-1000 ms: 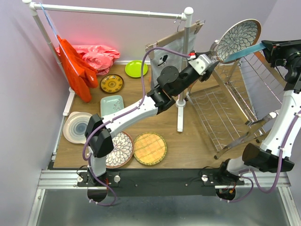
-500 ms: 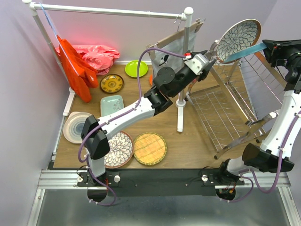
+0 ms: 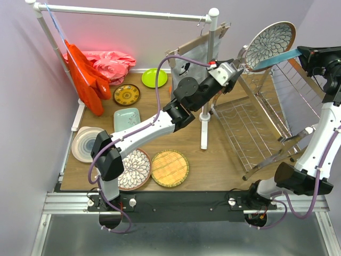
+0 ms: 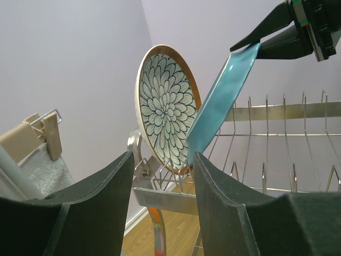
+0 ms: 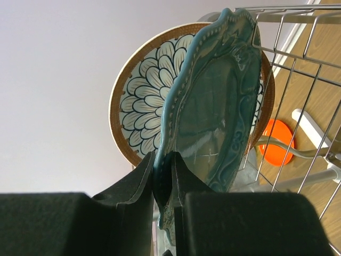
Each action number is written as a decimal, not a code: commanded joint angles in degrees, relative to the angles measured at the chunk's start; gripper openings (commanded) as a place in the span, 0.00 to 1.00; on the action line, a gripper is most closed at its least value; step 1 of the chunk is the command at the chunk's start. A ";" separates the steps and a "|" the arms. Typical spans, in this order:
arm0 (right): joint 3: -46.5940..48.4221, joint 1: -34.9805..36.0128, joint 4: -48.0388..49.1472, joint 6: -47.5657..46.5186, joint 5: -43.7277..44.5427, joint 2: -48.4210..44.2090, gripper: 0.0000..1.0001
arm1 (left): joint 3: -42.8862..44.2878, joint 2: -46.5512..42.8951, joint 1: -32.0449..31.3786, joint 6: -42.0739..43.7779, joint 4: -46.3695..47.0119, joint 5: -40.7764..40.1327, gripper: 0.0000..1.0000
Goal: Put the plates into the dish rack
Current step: Insert the plate into the dish rack
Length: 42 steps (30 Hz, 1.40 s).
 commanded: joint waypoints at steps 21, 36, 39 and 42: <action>4.23 -0.67 5.63 0.77 -1.62 -3.17 0.21 | -1.42 -2.85 -0.13 -1.03 2.04 -1.56 0.57; 2.55 -0.67 5.28 0.42 -2.06 -5.46 0.21 | -2.65 -3.63 -0.13 -1.20 2.48 -1.56 0.57; 1.94 -0.67 5.02 0.25 -2.06 -5.72 0.21 | -3.09 -3.99 -0.13 -1.20 2.66 -1.73 0.57; 1.67 -0.67 4.93 0.07 -1.98 -5.90 0.21 | -3.62 -4.34 -0.13 -1.29 2.83 -1.82 0.57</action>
